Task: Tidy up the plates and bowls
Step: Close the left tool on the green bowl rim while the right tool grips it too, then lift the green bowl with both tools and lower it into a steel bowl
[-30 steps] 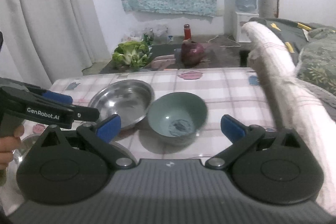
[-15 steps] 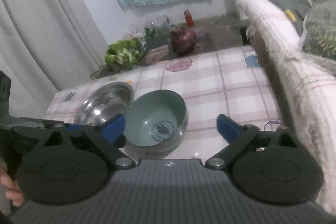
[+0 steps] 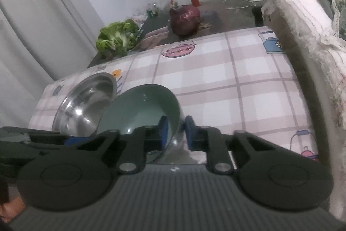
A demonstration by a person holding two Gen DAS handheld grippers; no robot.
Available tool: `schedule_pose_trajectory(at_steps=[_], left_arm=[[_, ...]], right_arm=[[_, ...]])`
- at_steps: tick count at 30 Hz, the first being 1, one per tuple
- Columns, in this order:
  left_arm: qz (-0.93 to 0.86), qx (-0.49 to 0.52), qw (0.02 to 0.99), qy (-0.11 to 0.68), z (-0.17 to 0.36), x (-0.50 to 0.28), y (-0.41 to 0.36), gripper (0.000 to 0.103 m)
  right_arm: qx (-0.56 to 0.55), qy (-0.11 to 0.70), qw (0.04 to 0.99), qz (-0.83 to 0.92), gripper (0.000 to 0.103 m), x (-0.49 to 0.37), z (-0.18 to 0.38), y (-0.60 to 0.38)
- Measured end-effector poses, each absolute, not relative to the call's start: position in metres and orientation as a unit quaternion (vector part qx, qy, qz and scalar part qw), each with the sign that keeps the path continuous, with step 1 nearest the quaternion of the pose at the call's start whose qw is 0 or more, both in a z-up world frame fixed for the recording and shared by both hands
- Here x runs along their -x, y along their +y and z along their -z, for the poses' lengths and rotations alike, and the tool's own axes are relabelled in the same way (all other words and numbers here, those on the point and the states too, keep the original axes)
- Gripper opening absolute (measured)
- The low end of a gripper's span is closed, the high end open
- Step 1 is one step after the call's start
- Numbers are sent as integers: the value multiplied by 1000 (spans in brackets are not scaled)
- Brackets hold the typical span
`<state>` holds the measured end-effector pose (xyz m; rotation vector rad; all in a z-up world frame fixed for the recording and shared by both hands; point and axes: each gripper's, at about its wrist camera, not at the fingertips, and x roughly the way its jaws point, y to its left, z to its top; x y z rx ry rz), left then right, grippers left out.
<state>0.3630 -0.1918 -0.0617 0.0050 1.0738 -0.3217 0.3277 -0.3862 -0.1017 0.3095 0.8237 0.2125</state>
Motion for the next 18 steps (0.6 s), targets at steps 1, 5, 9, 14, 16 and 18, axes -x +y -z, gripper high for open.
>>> schedule_pose_trajectory(at_steps=[1,5,9,14,16,18], left_arm=[[157,-2,845,511,62,-362,-193,32],[185,0,835,519,61,-354,-202,32],[199,-9,834,514,61,-349,-209,33],[196,-26,831,519,67,-354,-217,36],[191,-33,832,520,70,-357,-220,35],[189,-37,830,523,73,-359,-223,35]], right_arm=[[-152,398,898,-104,12,-327,102,-389],[-142,402,899,-99,12,-314,100,-401],[-151,404,897,-97,13,-303,100,-416],[-177,410,889,-102,15,-305,105,-424],[-182,414,886,-101,16,-307,108,-423],[-188,417,884,-101,17,-311,112,-422]])
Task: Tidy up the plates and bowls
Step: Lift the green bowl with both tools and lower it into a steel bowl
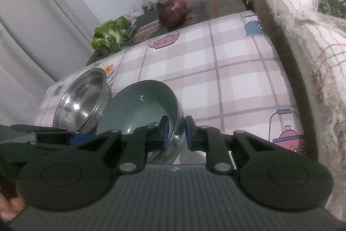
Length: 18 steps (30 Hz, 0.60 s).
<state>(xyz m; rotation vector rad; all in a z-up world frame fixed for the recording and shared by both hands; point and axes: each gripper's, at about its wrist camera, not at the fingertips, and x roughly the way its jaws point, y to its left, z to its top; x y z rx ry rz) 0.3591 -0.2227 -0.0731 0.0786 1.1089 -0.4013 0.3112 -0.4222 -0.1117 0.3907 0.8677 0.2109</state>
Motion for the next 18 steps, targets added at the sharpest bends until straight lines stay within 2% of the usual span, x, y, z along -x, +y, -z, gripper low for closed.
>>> schedule_pose_trajectory(at_steps=[5,18], left_arm=[[178,-49,832,523,80,-363,-228,32],[174,-55,842,509,72,-356,-229,29]], right_arm=[[-197,425,877,-103,21,-318,122,-419],[-185,422,882,-100,21,-314,123,-413]])
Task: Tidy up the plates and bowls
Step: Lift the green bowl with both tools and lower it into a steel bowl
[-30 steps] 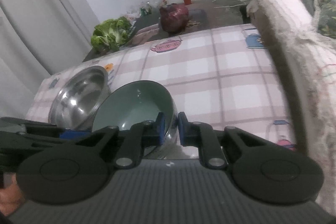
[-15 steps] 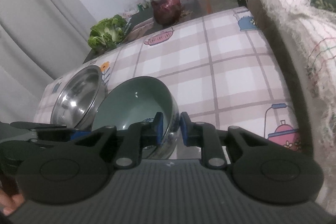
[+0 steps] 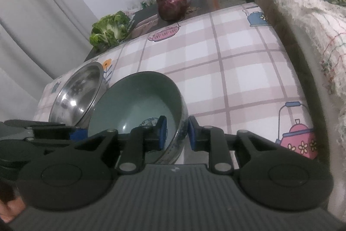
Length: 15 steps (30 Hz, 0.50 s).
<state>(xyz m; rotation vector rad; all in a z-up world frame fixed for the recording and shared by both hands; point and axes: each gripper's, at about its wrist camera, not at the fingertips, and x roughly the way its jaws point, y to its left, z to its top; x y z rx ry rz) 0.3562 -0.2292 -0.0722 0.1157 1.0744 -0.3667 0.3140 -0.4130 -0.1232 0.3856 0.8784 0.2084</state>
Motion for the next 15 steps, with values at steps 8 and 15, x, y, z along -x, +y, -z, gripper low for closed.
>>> schedule_pose_trajectory(at_steps=[8,15], left_arm=[[178,-44,844,504,65,-353,-229,29],[180,-33,849,495,54,-349,-226,29]], right_arm=[[-182,416,886,-94,21,-311,113,-415],[-182,410,889,-93,21,-309,101,-416]])
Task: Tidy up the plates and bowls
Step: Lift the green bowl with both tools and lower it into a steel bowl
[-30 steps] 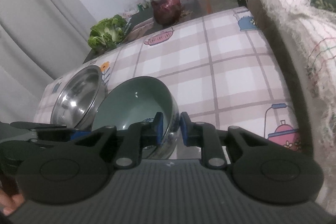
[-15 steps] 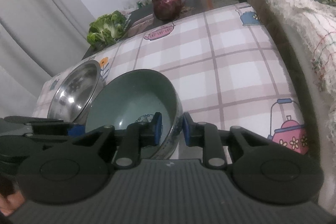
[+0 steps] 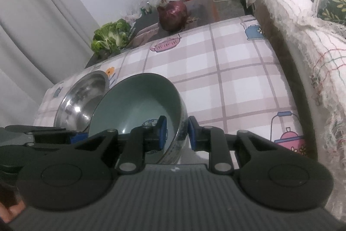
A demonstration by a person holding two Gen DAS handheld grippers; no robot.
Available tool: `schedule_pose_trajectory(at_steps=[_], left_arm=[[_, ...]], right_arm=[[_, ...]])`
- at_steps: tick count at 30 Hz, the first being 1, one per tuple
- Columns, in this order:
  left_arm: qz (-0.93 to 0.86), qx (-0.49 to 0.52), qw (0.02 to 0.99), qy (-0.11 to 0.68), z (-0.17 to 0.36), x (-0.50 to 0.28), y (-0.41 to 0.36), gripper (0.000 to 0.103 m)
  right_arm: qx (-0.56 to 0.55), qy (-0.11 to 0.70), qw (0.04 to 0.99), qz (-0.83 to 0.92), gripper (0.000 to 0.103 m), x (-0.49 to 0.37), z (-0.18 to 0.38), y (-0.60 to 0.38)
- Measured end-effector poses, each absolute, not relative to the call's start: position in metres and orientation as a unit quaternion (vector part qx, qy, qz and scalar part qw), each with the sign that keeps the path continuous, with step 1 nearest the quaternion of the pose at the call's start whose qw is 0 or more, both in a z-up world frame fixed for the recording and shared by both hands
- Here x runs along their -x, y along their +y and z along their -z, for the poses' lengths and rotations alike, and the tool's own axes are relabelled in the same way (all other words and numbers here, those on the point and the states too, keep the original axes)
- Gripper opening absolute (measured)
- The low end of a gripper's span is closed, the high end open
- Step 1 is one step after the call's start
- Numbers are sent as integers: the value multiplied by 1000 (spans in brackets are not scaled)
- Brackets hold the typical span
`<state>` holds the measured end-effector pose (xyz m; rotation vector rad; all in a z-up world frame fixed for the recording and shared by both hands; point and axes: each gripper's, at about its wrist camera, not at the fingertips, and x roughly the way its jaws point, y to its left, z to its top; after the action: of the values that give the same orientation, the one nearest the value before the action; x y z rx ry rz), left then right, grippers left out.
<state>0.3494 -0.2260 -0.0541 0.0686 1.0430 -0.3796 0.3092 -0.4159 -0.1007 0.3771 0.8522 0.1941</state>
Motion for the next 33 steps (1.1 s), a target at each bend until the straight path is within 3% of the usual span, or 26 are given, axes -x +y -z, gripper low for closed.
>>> schedule_pose_trajectory(at_steps=[20,33], left_arm=[[138,13,878,458,7,-353,-144,29],[96,41,879,465,21,-374,-67,29]], right_arm=[[-149,392,897,-142,21,-330,47,-344],[-136,417,880,-182,21,-369,60,-261]])
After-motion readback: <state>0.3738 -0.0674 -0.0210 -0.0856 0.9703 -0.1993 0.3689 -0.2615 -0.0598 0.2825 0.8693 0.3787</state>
